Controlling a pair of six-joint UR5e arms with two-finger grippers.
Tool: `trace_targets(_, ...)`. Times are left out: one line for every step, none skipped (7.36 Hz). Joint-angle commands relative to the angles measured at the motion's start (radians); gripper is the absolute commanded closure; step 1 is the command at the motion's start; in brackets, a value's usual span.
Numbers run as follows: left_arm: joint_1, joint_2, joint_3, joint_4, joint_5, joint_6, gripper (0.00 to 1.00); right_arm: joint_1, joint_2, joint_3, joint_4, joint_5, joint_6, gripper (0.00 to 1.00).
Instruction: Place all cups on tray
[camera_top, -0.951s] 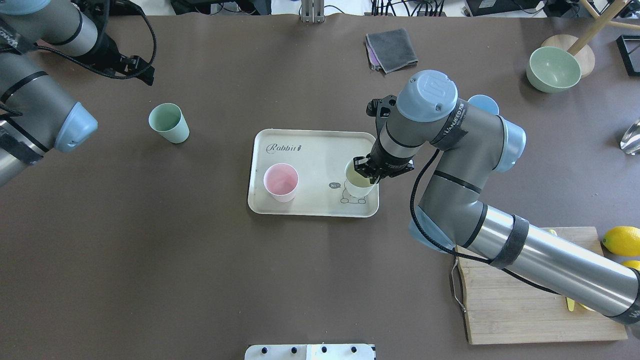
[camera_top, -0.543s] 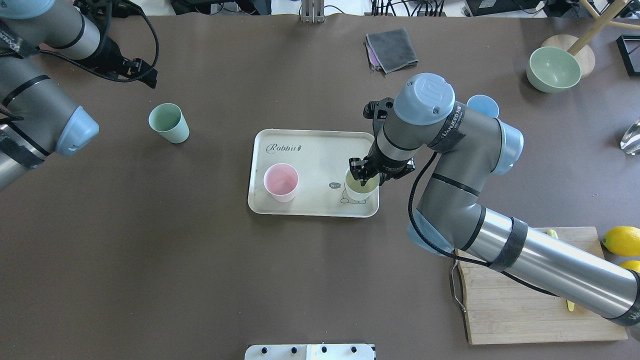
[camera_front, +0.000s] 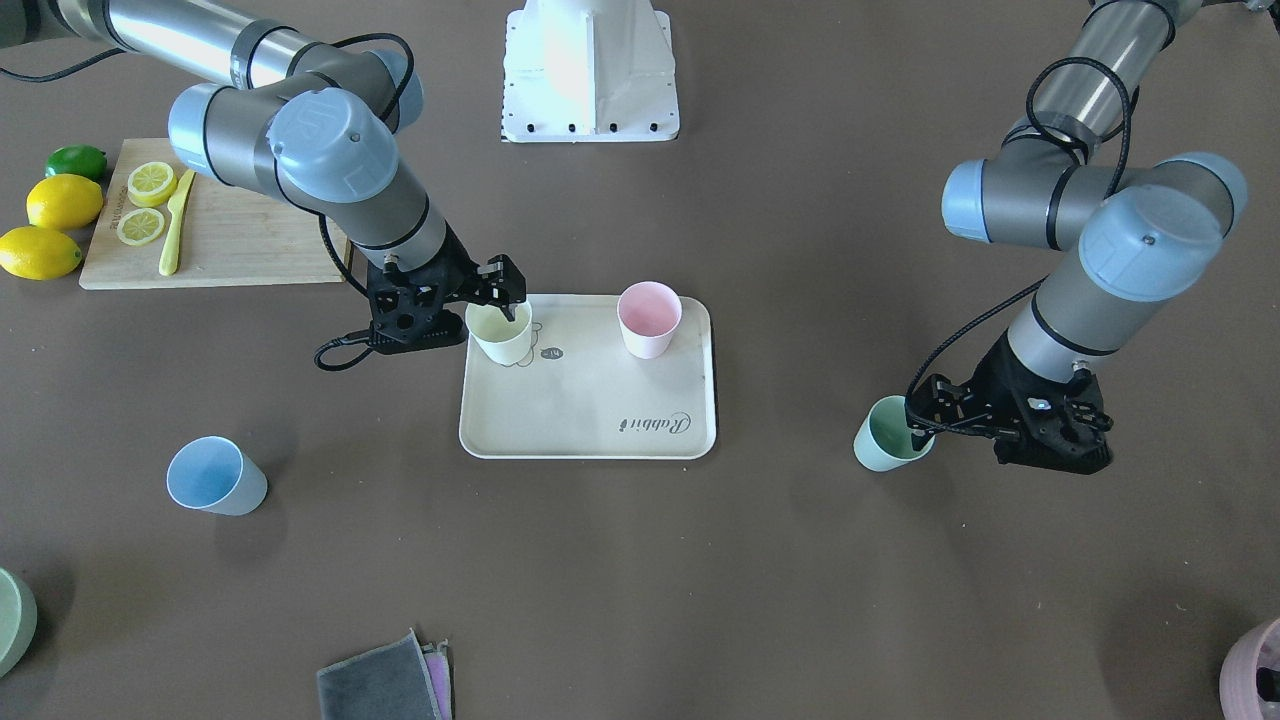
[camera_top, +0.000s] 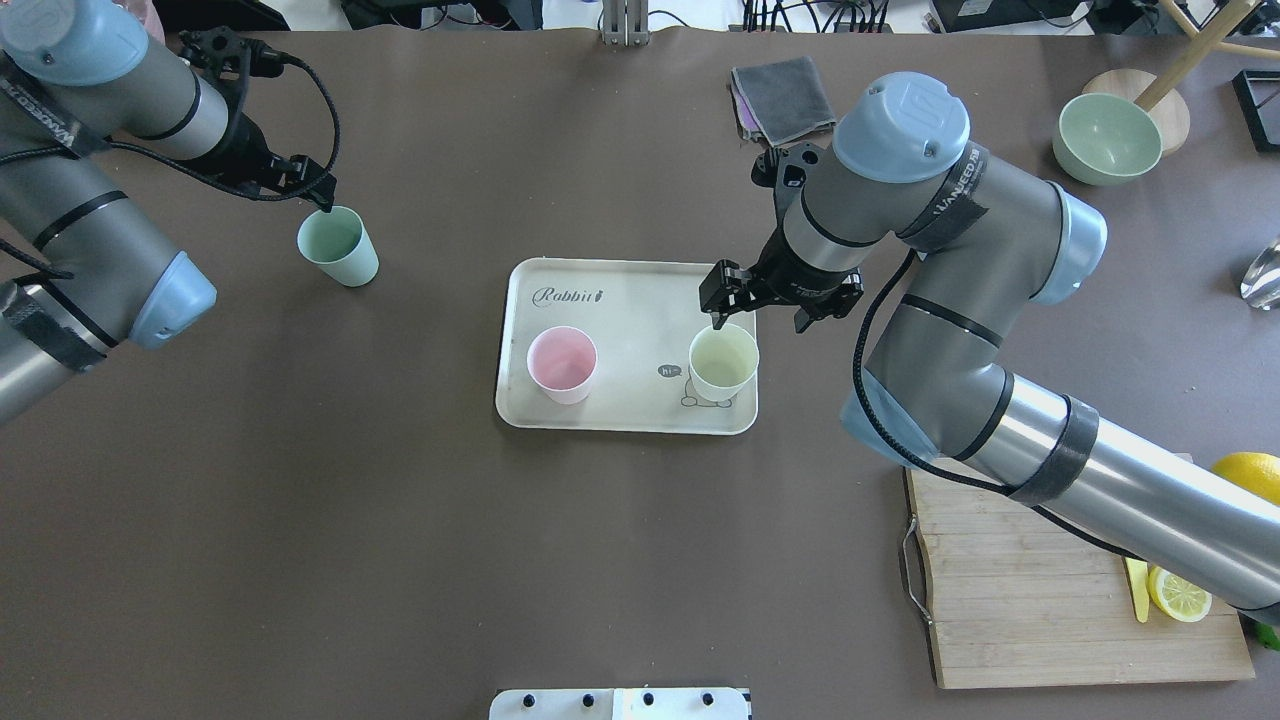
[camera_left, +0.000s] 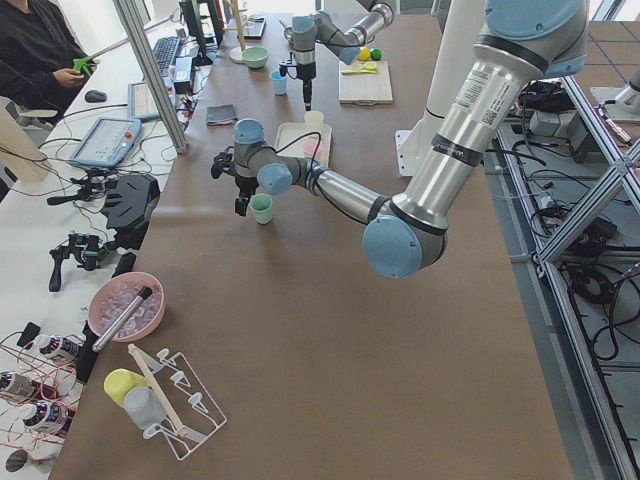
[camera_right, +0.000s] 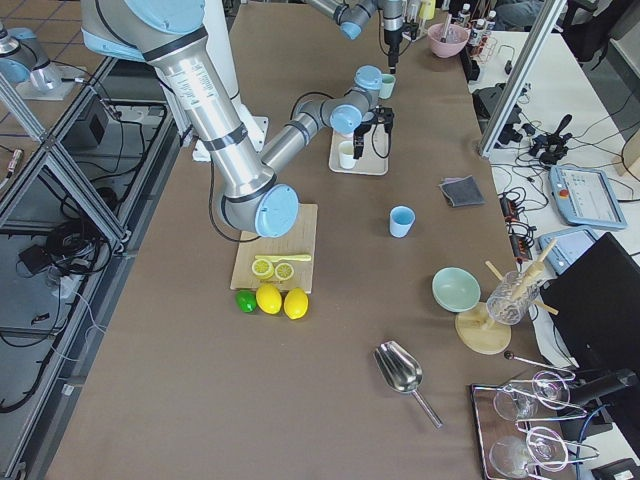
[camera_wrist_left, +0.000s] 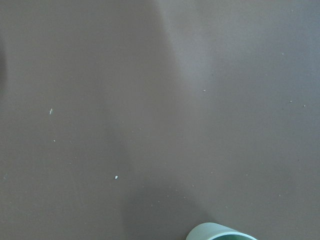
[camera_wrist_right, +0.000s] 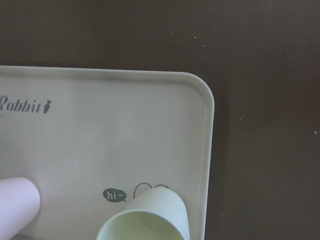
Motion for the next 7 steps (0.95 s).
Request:
trace_targets(0.028,0.021,0.003,-0.010,0.001,-0.008,0.17,0.064,-0.006,0.012,-0.016,0.063,-0.004,0.00)
trace_targets(0.043,0.025,0.009,-0.010,0.007,-0.012,0.43,0.093,-0.009,0.012,-0.016,0.081,-0.013,0.00)
trace_targets(0.046,0.026,0.014,-0.010,0.007,-0.031,0.84,0.130,-0.011,0.007,-0.017,0.104,-0.018,0.00)
trace_targets(0.046,0.024,0.008,-0.010,0.005,-0.038,1.00,0.160,-0.014,0.009,-0.017,0.116,-0.033,0.00)
trace_targets(0.057,0.021,0.012,-0.010,0.007,-0.036,1.00,0.211,-0.023,0.007,-0.026,0.170,-0.056,0.00)
trace_targets(0.061,0.019,0.006,-0.010,0.005,-0.039,1.00,0.255,-0.026,0.015,-0.083,0.190,-0.112,0.00)
trace_targets(0.057,0.012,-0.005,-0.001,-0.001,-0.039,1.00,0.306,-0.031,0.013,-0.150,0.187,-0.202,0.00)
